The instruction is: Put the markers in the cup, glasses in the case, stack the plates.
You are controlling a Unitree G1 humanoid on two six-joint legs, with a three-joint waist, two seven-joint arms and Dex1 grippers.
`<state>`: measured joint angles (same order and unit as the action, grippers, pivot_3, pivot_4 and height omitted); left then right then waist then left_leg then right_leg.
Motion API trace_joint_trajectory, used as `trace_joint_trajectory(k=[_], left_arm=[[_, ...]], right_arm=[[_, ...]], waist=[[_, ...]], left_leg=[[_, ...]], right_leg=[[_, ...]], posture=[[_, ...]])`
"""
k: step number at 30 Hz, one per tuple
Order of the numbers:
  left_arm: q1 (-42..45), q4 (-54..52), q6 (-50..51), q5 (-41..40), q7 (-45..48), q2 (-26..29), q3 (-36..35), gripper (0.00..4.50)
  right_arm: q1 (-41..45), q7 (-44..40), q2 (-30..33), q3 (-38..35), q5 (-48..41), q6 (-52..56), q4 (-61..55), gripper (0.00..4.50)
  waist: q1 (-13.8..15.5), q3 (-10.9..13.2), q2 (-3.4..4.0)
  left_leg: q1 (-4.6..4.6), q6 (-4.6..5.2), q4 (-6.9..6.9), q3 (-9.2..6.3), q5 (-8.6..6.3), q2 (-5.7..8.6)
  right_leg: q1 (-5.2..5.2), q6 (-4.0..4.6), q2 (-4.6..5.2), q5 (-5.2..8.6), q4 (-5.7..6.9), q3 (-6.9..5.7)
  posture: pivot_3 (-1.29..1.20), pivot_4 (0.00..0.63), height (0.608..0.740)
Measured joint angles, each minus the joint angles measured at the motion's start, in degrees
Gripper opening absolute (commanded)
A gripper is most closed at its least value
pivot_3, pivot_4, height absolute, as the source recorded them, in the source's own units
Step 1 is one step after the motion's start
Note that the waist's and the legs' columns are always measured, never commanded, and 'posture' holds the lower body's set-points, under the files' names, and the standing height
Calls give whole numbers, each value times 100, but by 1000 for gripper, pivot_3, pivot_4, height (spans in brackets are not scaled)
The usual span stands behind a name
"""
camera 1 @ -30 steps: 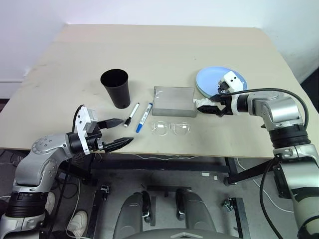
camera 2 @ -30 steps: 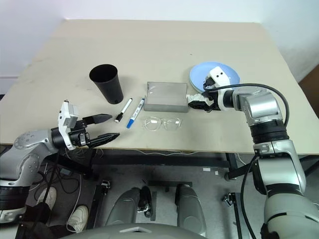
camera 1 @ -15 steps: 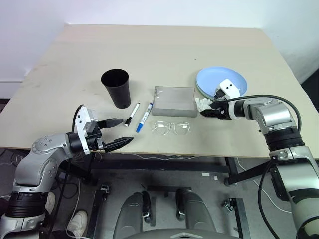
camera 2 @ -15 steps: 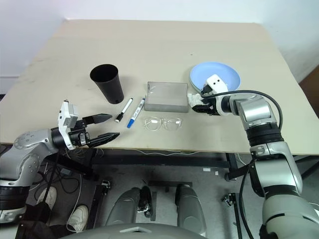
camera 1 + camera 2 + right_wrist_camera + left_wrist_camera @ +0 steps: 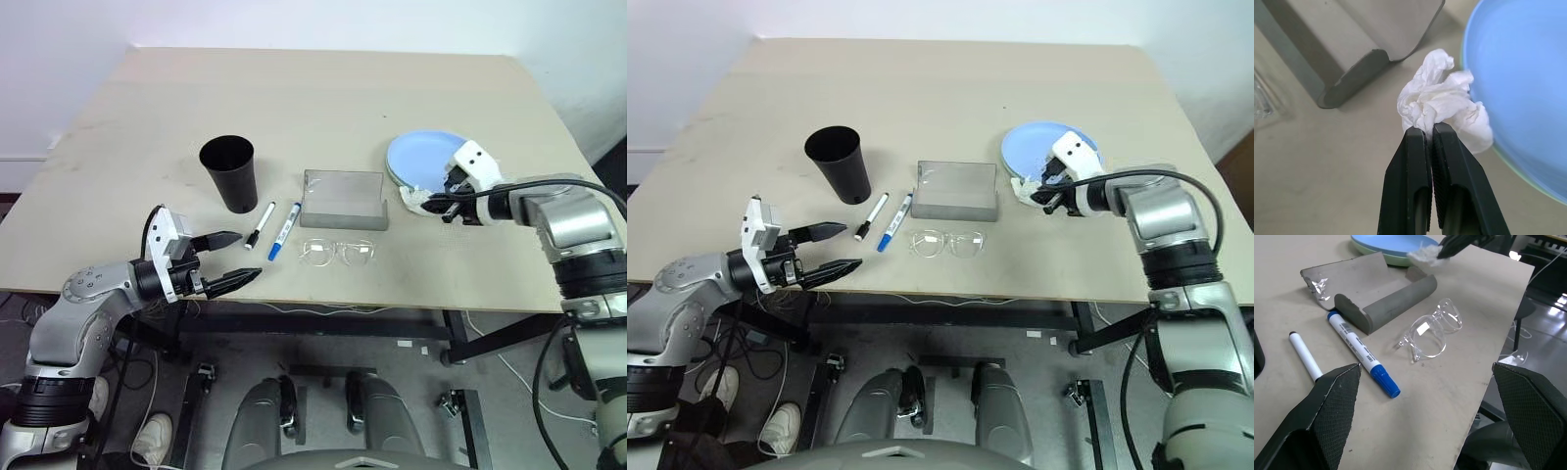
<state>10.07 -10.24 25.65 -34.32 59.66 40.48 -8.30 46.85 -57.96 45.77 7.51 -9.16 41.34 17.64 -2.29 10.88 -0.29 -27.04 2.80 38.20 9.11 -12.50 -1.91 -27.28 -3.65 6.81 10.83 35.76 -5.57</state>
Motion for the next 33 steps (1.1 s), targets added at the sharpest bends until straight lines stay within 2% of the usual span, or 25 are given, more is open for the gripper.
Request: trace_joint_trajectory(k=[4, 8, 17, 21, 30, 33], left_arm=[[-1, 2, -12, 4, -8, 0, 0, 4500], [26, 15, -23, 7, -8, -3, 0, 4500], [207, 110, -55, 35, -58, -82, 20, 4500], [197, 110, -123, 59, -109, -86, 19, 4500], [21, 53, -132, 55, -142, -85, -9, 4500], [-23, 46, -132, 55, -144, -83, -41, 4500]], right_arm=[[320, -23, 48, -472, -301, 189, -66, 19], [1019, 357, -94, -768, -278, -175, 548, 19], [1920, 1799, -1190, -545, 563, -1592, 3878, 19], [2066, 2000, -1314, -551, 742, -1978, 4573, 1041], [2204, 1946, -1340, -671, 787, -2352, 4774, 4157], [2204, 1697, -1314, -783, 718, -2494, 4466, 4157]], waist=[[-16, 0, 1], [-14, -1, -2], [-22, -1, -2], [-27, -1, -2], [-26, -1, -1], [-27, 0, 0]], left_leg=[[1, 0, 0, 0, 0, -1], [2, -2, -1, 0, 0, -3], [-11, -37, -3, 3, 23, -1], [-11, -35, -1, 5, 24, 4], [7, -35, 3, 3, 28, 2], [8, -35, 3, 3, 29, 1]], right_leg=[[-2, 0, -1, 0, 1, 0], [-2, 2, -2, -1, -2, 0], [-9, 4, -6, -3, 0, -1], [-4, -7, -10, -10, 0, -3], [2, 2, -8, -4, 26, -3], [1, 2, -8, -4, 29, -3]], posture=[[0, 150, 710], [0, 150, 710], [0, 150, 710], [0, 150, 710], [0, 150, 710], [0, 150, 710]])
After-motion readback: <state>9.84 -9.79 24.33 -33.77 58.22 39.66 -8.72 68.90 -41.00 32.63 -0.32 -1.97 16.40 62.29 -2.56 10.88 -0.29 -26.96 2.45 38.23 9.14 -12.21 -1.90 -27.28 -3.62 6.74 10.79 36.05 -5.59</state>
